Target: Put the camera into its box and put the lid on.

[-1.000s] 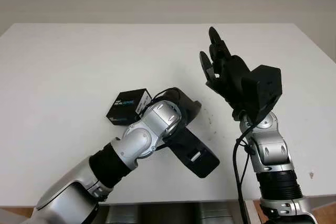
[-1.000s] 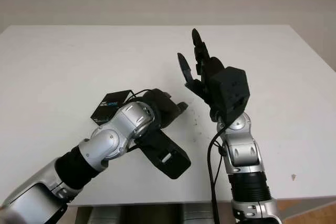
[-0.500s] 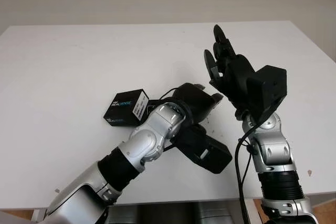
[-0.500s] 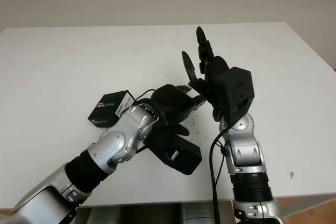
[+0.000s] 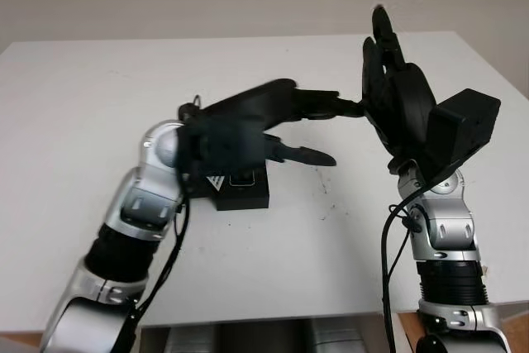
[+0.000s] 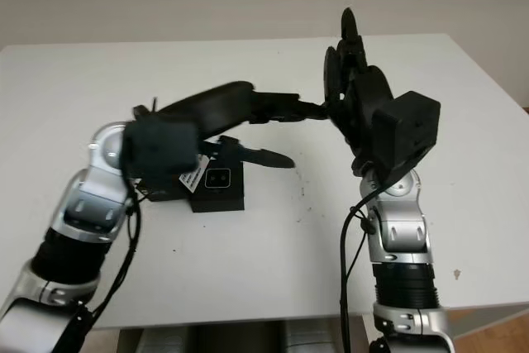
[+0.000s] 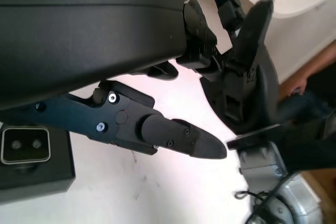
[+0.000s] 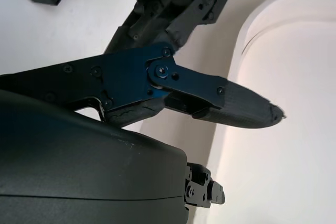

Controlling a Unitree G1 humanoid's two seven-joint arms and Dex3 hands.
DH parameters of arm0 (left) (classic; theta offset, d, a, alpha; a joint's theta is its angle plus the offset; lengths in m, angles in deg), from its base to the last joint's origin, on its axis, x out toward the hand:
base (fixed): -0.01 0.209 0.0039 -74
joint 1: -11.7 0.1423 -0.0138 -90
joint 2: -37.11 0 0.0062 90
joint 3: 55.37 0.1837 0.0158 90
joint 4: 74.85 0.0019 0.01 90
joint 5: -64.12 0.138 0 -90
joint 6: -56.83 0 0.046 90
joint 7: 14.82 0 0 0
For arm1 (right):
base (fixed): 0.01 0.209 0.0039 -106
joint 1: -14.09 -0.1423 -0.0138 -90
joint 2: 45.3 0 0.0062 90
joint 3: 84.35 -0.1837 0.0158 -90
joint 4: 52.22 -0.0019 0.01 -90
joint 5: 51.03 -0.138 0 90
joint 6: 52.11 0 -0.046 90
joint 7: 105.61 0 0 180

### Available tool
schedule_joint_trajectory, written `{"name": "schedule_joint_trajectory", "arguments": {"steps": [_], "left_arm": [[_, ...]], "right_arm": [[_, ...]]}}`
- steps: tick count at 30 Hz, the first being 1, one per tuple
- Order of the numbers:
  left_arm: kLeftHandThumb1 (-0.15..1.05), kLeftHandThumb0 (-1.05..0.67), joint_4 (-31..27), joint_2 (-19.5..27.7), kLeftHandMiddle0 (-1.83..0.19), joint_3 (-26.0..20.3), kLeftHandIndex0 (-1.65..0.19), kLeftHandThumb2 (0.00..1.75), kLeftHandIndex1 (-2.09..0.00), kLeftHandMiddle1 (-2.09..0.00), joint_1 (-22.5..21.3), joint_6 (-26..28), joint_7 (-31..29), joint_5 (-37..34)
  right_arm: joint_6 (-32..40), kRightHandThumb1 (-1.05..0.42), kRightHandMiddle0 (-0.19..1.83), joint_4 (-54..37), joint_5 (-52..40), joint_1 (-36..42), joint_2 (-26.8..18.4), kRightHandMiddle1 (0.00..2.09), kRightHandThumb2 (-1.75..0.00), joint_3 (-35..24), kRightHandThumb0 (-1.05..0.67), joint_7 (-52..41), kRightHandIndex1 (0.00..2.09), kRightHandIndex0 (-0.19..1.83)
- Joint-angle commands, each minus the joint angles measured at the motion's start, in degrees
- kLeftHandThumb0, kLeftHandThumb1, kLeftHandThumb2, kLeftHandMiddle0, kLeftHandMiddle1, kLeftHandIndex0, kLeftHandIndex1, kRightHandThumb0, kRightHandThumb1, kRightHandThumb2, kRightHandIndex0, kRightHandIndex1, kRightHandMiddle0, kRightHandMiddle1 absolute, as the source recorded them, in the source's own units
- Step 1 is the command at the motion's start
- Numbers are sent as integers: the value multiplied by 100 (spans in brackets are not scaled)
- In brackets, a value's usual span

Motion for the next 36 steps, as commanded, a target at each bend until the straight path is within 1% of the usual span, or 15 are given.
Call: {"name": "schedule_joint_trajectory", "arguments": {"steps": [1, 3, 5, 9, 12, 14, 16, 19, 22, 26, 28, 33, 35, 36], "left_arm": [[102, -76, -312, 137, -18, -413, -8, 5, -12, -3, -428, 131, -105, -558], [101, -83, -314, 357, 1, -527, 5, 5, -4, -1, -478, 364, -138, -865], [101, -85, -350, 567, 8, -568, 11, 5, -2, -1, -497, 469, -86, -956], [103, -91, -136, 1099, 18, -629, 19, 6, 0, 0, -491, 59, 82, -699], [104, -95, 162, 1446, 19, -621, 19, 6, 0, 0, -429, -489, 236, -401], [102, -94, 391, 1619, 19, -634, 19, 5, 0, 0, -421, -792, 325, -276], [101, -96, 563, 1851, 19, -629, 19, 5, 0, 0, -430, -979, 392, -86], [95, -92, 794, 2132, 19, -578, 19, 3, 0, 0, -466, -1236, 447, 188], [93, -89, 987, 2297, 19, -508, 19, 3, 0, 0, -463, -1501, 461, 363], [90, -86, 1515, 2596, 19, -384, 19, 3, 0, 0, -424, -1928, 460, 690], [88, -83, 1747, 2652, 19, -379, 19, 3, 0, 0, -427, -1896, 404, 693], [89, -87, 2093, 2858, 19, -247, 19, 5, 0, 0, -457, -1790, 274, 888], [88, -87, 2188, 2908, 19, -196, 19, 5, 0, 0, -444, -1844, 264, 964], [89, -88, 2242, 2956, 19, -132, 19, 5, 0, 0, -420, -1979, 301, 1070]], "right_arm": [[36, -105, -18, 366, 19, 176, -6, 4, -66, -9, -65, -4, 4, -17], [0, -105, -19, 450, 17, 144, -10, 4, -65, 11, -66, -25, 4, -18], [27, -105, -19, 488, 12, 117, -13, 3, -65, 34, -67, -38, 4, -19], [152, -105, -19, 479, 24, 84, -36, 2, -66, 83, -68, -45, 3, -19], [131, -105, -18, 496, 43, 65, -72, 3, -67, 89, -70, -81, 3, -19], [136, -105, -18, 490, 24, 55, -59, 3, -66, 78, -70, -81, 3, -19], [130, -105, -19, 485, -28, 53, -50, 3, -66, 67, -69, -122, 3, -19], [157, -105, -19, 462, 4, 53, -92, 0, -67, 92, -69, -153, 2, -19], [213, -105, -19, 447, 29, 48, -106, 0, -67, 92, -69, -153, 2, -19], [189, -105, -17, 437, 47, 56, -76, 2, -66, 67, -70, -106, 3, -17], [211, -105, -17, 426, 38, 53, -63, 3, -65, 54, -69, -89, 4, -18], [187, -105, -17, 424, 79, 68, -80, 4, -65, 62, -69, -75, 4, -17], [181, -105, -17, 421, 108, 74, -87, 4, -65, 68, -68, -57, 5, -17], [185, -105, -16, 422, 117, 73, -80, 5, -65, 67, -68, -37, 5, -16]]}}
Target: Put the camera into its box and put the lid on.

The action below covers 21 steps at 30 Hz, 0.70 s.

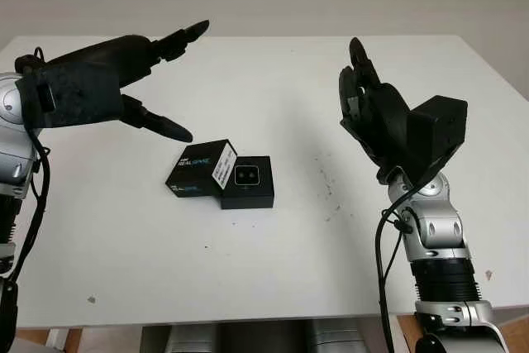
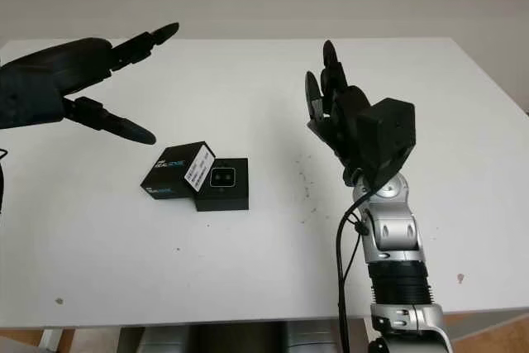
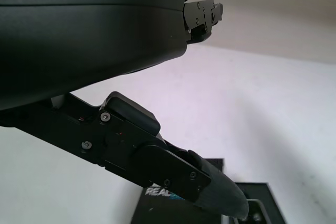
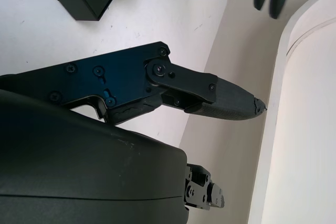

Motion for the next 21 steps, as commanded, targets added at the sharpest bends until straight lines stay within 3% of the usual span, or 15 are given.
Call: {"name": "schedule_joint_trajectory", "arguments": {"steps": [1, 7, 21], "left_arm": [[90, -89, 107, 150, 19, 119, 19, 6, 0, 0, 39, -253, 73, 162], [87, -86, 556, 154, 19, 324, 19, 4, 0, 0, 124, -863, 341, 524], [84, -78, 854, -287, 19, 538, 19, 5, 0, 0, 463, -1022, 960, 742]], "right_arm": [[-13, -105, -16, -126, 22, -73, -42, 5, -65, 6, -68, 21, 5, -16], [54, -105, -16, -152, -17, -80, -17, 5, -64, -19, -69, 28, 5, -16], [-2, -105, -16, -160, -26, -56, -47, 5, -64, -34, -68, -5, 5, -17]]}}
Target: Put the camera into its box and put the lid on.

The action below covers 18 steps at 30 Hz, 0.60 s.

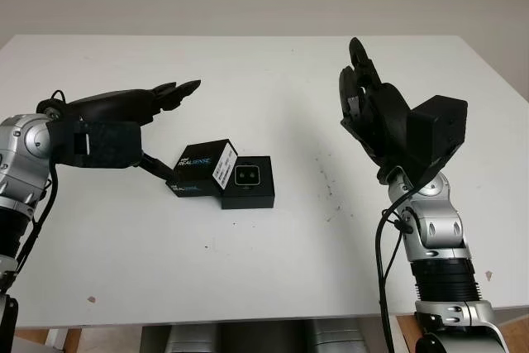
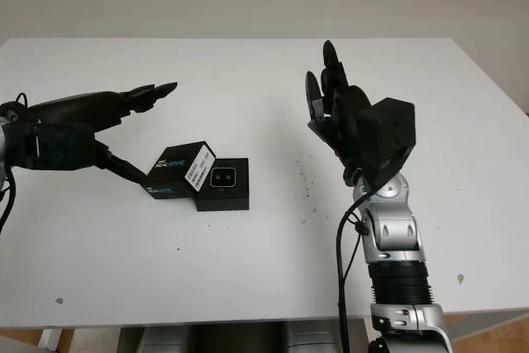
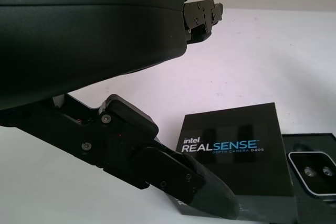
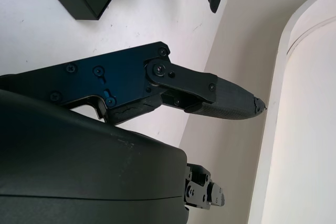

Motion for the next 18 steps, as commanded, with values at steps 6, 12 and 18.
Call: {"name": "schedule_joint_trajectory", "arguments": {"steps": [6, 12, 18], "left_arm": [[82, -70, 358, -288, 19, 26, 19, 5, 0, 0, -23, -247, 434, -73], [83, -74, 512, -327, 19, 196, 19, 5, 0, -2, -90, -452, 539, 99], [81, -71, 427, -330, 16, 309, 17, 5, -3, -5, -34, -342, 439, 217]], "right_arm": [[30, -105, -18, -162, -39, -57, -49, 5, -65, -13, -67, -23, 5, -18], [69, -105, -16, -199, -12, -42, -68, 6, -66, -13, -68, -7, 5, -17], [60, -105, -16, -204, -18, -41, -54, 6, -66, -21, -67, 4, 5, -17]]}}
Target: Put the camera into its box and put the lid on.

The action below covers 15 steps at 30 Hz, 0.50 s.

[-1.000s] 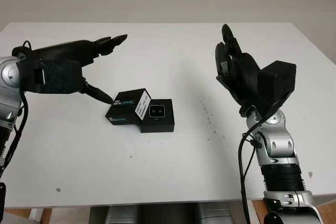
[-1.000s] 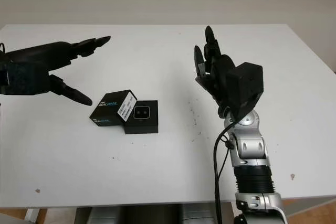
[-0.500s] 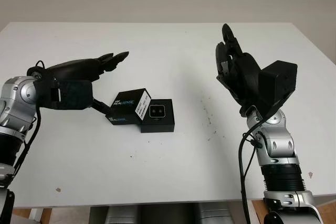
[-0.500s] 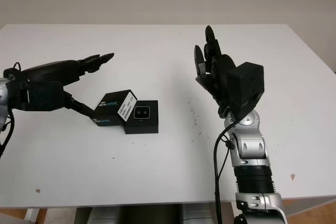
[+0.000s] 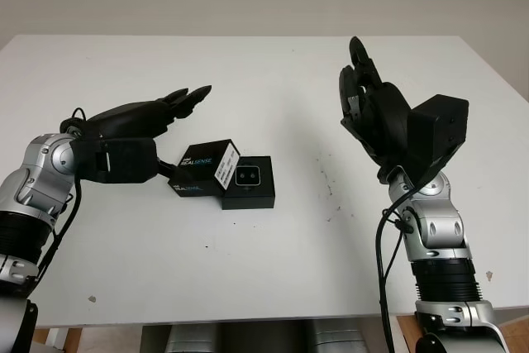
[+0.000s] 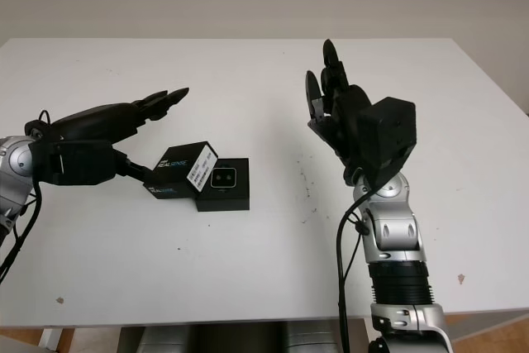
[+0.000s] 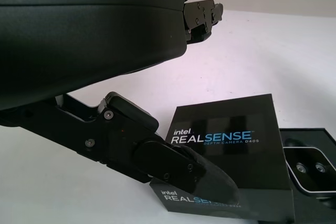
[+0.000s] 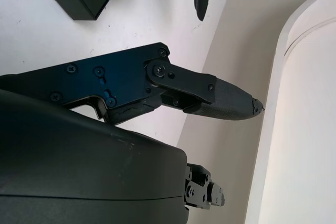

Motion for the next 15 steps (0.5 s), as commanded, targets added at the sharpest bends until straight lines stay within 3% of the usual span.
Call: {"name": "schedule_joint_trajectory", "arguments": {"steps": [1, 11, 15], "left_arm": [[81, -71, -82, -27, 15, 107, 17, 5, -3, -6, -27, 55, -95, 43], [76, -64, -541, 108, 12, 76, 11, 5, -6, -6, 20, 472, -938, -240], [76, -62, -600, 94, 11, 26, 10, 5, -7, -6, 32, 539, -994, -286]], "right_arm": [[12, -105, -16, -119, -21, -39, -59, 6, -65, -25, -67, -10, 6, -16], [-29, -105, -17, -110, 50, -36, -103, 5, -65, 3, -67, -23, 5, -17], [-34, -105, -16, -88, 121, -54, -86, 6, -64, 14, -68, 20, 6, -15]]}}
